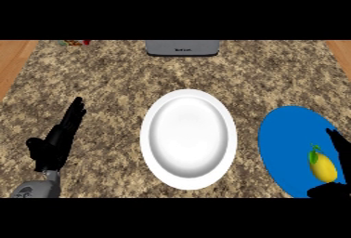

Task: Pick the lemon from the plate and place it in the plate

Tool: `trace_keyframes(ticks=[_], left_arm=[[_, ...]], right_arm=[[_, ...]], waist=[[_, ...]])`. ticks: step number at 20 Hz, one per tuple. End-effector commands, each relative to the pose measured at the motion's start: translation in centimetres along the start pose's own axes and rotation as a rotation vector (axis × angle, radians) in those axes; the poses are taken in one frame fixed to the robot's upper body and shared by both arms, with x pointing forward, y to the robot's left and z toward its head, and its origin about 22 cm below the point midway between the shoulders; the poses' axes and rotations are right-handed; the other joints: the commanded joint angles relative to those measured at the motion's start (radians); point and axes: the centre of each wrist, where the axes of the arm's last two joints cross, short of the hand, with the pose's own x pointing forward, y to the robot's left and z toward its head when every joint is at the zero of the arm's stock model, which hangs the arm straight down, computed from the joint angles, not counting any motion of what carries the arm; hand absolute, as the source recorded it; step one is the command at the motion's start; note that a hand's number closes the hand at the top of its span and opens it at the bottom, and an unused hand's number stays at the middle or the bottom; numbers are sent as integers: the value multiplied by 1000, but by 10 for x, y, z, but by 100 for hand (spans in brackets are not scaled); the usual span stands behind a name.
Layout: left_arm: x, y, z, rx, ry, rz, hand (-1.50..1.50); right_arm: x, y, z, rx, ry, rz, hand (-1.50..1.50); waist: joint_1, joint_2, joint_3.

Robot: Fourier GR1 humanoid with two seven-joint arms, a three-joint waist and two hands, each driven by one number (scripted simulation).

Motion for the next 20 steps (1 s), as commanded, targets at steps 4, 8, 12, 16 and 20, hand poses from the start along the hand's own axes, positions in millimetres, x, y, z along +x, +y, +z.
trace_keyframes(ticks=[4, 8, 12, 16, 20], left_arm=[[5, 10, 12, -9, -8, -1, 0], [-16, -8, -8, -4, 2, 17, 0], [-9, 20, 9, -4, -15, 2, 0], [12, 13, 5, -2, 11, 4, 0], [0, 2, 5, 8, -4, 5, 0]], right_arm=[[-22, 26, -28, 24, -4, -1, -150], [-14, 17, -31, 87, -94, 12, 150], [-10, 38, -39, 63, -108, -9, 150], [-22, 33, -24, 13, -160, 31, 150], [-17, 54, 26, -41, -143, -6, 150]], waist=[[3, -1, 0], [-3, 1, -1], [5, 0, 0], [0, -1, 0], [-13, -3, -1]])
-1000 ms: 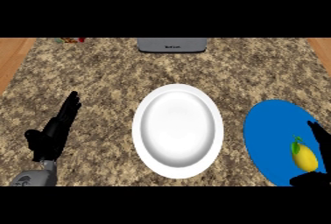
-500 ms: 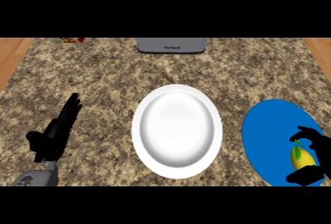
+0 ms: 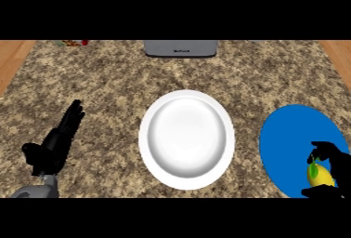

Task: Pick the lemon from the plate and place it in the plate

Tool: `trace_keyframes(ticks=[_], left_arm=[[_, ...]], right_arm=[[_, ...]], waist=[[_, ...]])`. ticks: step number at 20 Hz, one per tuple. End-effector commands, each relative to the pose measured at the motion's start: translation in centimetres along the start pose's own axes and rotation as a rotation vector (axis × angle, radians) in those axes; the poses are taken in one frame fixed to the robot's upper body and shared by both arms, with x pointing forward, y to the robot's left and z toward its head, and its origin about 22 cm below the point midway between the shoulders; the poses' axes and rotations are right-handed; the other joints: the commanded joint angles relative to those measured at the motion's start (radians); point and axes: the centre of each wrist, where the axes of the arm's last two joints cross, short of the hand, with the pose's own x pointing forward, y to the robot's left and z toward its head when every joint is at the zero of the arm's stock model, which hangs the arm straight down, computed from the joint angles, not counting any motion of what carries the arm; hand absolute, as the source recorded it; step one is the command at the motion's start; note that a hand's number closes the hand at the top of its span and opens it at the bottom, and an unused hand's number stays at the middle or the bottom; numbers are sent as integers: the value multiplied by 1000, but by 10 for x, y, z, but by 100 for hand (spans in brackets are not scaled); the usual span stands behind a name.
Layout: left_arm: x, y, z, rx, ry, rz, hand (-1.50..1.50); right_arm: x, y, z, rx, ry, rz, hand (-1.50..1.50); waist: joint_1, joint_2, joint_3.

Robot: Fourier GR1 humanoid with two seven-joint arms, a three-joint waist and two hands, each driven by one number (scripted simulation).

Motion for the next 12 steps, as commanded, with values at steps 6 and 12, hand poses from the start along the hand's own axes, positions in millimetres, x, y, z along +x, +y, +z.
trace_keyframes(ticks=[6, 12], left_arm=[[-4, -8, 3, 6, 11, -5, 0], [-8, -11, 6, 23, -2, -3, 0]], right_arm=[[8, 28, 113, -148, 1, -28, 150], [24, -17, 162, -226, -102, -68, 150]], waist=[[-15, 6, 17], [-11, 8, 17]])
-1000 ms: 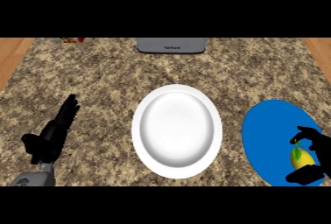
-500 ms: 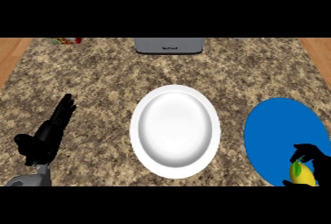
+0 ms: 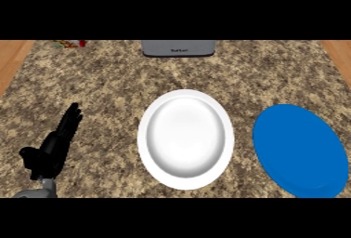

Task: Pick the lemon from the plate and place it in the plate

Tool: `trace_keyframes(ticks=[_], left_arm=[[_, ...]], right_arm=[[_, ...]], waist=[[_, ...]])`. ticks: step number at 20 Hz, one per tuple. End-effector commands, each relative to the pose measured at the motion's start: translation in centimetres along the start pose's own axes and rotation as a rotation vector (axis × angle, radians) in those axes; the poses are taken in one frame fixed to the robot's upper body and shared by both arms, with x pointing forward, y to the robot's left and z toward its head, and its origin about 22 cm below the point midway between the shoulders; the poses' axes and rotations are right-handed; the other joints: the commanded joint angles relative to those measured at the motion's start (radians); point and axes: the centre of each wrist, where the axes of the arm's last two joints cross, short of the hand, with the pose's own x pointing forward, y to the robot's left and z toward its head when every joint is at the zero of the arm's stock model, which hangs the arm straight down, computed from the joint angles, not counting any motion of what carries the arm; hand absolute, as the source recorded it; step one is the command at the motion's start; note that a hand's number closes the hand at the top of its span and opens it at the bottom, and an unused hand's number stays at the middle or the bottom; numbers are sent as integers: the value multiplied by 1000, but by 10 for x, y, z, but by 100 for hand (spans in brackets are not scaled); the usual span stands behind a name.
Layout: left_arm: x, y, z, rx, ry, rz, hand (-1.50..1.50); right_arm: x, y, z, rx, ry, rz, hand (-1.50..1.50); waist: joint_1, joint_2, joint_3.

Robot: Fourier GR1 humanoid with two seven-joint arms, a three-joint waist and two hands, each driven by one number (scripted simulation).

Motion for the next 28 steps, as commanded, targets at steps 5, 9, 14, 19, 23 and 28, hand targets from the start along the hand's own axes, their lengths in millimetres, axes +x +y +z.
trace_keyframes(ticks=[5, 9, 14, 19, 23, 28], left_arm=[[1, 1, -12, -3, 1, 1, 0], [-11, 1, 1, -6, 24, -14, 0], [-4, 7, -8, 1, -8, -5, 0], [-2, 7, -2, -14, -2, -8, 0], [-4, -15, -2, -45, -6, -16, 0], [8, -13, -15, -38, -3, -10, 0]], right_arm=[[43, -61, 45, -163, -120, -28, 150], [52, -76, 39, -328, -180, -75, 150], [84, -76, 38, -362, -197, -127, 150], [99, -86, 32, -358, -236, -162, 150], [121, -73, 14, -320, -233, -154, 150], [170, -58, -21, -235, -260, -170, 150]], waist=[[-4, 2, 2], [0, 1, 2], [16, 7, 0], [26, 6, -1], [43, 9, -2], [40, 8, 1]])
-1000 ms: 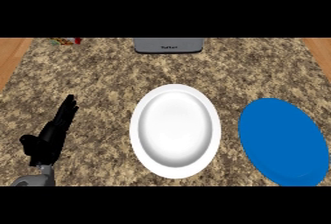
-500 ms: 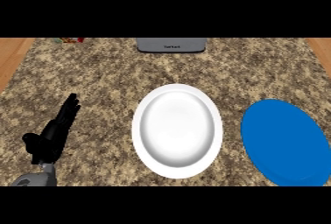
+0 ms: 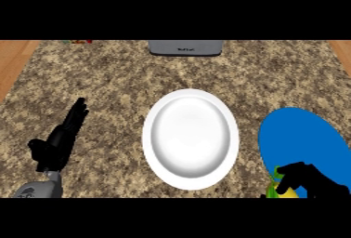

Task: Pick the lemon from the plate and place it in the plate

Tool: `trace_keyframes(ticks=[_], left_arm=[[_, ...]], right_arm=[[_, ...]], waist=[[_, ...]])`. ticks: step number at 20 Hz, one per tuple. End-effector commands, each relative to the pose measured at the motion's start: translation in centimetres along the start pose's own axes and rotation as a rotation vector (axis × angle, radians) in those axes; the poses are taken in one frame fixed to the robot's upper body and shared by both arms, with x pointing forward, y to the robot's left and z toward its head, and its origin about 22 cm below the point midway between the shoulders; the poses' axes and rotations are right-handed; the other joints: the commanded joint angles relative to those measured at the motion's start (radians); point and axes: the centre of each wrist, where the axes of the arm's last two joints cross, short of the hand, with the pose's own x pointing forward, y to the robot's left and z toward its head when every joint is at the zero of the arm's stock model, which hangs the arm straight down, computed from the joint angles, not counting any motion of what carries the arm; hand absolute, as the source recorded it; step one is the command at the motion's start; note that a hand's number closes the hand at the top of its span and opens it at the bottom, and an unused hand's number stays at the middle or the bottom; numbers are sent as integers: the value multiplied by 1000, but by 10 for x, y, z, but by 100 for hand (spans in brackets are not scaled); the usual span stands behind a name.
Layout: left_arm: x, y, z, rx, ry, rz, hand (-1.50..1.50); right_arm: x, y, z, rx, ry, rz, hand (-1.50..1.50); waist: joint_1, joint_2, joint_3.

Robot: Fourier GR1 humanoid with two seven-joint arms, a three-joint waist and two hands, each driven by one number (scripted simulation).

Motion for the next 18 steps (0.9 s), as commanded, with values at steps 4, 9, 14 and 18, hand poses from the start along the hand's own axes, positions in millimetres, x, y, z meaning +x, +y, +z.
trace_keyframes(ticks=[4, 9, 14, 18], left_arm=[[-11, 5, -1, 8, 4, 9, 0], [-11, -10, 8, -3, -18, 13, 0], [-18, -7, 0, -1, 10, 14, 0], [-20, -6, 7, -6, -10, 3, 0]], right_arm=[[86, 26, -41, -2, -70, 50, 150], [113, 75, -83, 11, -70, 28, 150], [124, 113, -85, 60, -35, 4, 150], [119, 120, -112, -42, 98, -184, -150]], waist=[[-2, -1, 2], [5, 0, 3], [-8, -2, 3], [2, 1, 3]])
